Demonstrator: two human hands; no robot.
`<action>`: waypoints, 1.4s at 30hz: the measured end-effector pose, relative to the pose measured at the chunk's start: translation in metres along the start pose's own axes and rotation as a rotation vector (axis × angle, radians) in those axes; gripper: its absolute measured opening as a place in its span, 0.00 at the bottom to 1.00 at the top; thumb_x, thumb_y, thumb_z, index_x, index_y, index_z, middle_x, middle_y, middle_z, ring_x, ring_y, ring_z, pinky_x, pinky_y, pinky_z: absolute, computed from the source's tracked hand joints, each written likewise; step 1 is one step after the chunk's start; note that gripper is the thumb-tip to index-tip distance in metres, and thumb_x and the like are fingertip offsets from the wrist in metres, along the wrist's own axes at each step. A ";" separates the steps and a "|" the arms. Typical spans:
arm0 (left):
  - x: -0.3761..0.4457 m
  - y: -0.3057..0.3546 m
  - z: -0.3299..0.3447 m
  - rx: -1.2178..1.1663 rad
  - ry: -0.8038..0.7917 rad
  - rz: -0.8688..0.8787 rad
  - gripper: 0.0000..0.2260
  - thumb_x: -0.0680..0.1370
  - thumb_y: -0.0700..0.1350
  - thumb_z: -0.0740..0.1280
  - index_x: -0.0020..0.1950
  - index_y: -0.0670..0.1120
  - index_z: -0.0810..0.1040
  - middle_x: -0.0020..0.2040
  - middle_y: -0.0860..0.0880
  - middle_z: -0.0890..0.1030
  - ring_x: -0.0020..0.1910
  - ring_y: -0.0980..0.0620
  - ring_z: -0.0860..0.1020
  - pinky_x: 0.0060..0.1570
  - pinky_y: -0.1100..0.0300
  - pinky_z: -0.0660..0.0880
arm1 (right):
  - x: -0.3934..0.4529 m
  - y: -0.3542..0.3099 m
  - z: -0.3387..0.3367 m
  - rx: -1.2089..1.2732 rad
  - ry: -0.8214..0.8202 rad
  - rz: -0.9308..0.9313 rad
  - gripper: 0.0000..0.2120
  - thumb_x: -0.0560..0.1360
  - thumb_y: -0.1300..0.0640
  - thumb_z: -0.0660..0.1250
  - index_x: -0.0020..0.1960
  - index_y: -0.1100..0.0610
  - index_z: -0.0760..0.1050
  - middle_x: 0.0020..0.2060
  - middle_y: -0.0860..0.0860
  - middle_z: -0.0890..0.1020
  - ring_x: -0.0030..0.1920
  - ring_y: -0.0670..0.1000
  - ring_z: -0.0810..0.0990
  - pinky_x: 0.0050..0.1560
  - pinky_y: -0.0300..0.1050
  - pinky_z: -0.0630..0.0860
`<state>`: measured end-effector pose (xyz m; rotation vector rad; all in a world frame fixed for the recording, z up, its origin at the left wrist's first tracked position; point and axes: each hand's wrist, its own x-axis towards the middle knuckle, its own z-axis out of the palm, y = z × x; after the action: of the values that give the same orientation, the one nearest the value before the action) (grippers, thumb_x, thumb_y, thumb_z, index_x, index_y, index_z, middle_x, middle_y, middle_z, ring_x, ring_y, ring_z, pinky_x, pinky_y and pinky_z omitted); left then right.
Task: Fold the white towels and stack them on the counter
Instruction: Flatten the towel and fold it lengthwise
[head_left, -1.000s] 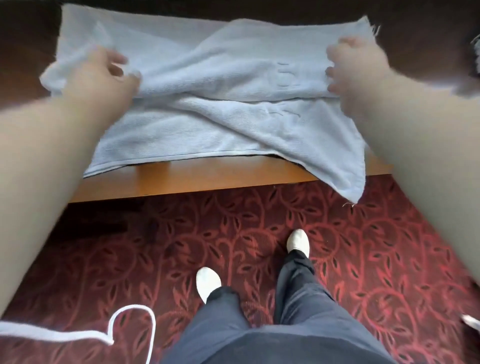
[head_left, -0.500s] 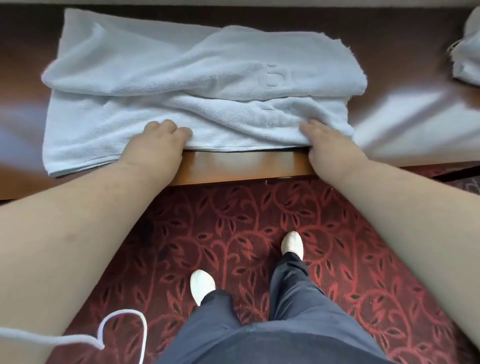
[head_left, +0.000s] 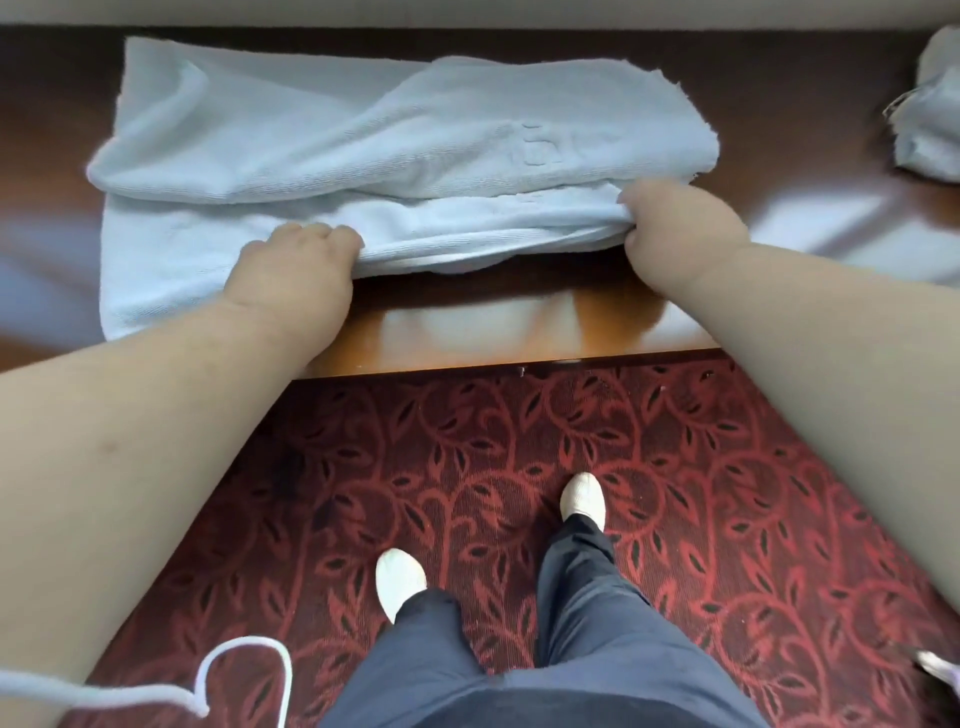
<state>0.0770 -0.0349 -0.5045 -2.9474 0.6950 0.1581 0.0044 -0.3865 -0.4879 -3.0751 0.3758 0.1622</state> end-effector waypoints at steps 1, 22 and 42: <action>-0.007 -0.001 0.000 -0.004 0.033 0.012 0.14 0.75 0.37 0.60 0.60 0.46 0.72 0.54 0.43 0.77 0.54 0.39 0.72 0.48 0.45 0.70 | -0.005 0.004 -0.006 0.029 0.031 -0.007 0.10 0.73 0.65 0.59 0.52 0.54 0.72 0.43 0.56 0.78 0.46 0.62 0.78 0.43 0.49 0.73; -0.048 -0.016 0.001 -0.078 -0.129 0.017 0.13 0.78 0.52 0.55 0.51 0.55 0.78 0.50 0.52 0.76 0.51 0.47 0.72 0.48 0.51 0.72 | -0.056 0.018 0.016 0.178 -0.118 0.177 0.19 0.75 0.45 0.51 0.59 0.44 0.74 0.48 0.51 0.80 0.51 0.57 0.77 0.45 0.48 0.67; 0.097 0.163 -0.008 -0.248 -0.118 0.305 0.12 0.81 0.48 0.61 0.63 0.50 0.76 0.59 0.45 0.75 0.61 0.41 0.69 0.62 0.48 0.69 | 0.045 0.067 0.025 0.267 -0.075 0.224 0.25 0.73 0.44 0.65 0.69 0.46 0.70 0.69 0.52 0.64 0.69 0.58 0.62 0.67 0.52 0.66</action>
<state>0.0909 -0.2233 -0.5221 -3.0049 1.1815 0.4715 0.0293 -0.4614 -0.5193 -2.7505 0.6783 0.2140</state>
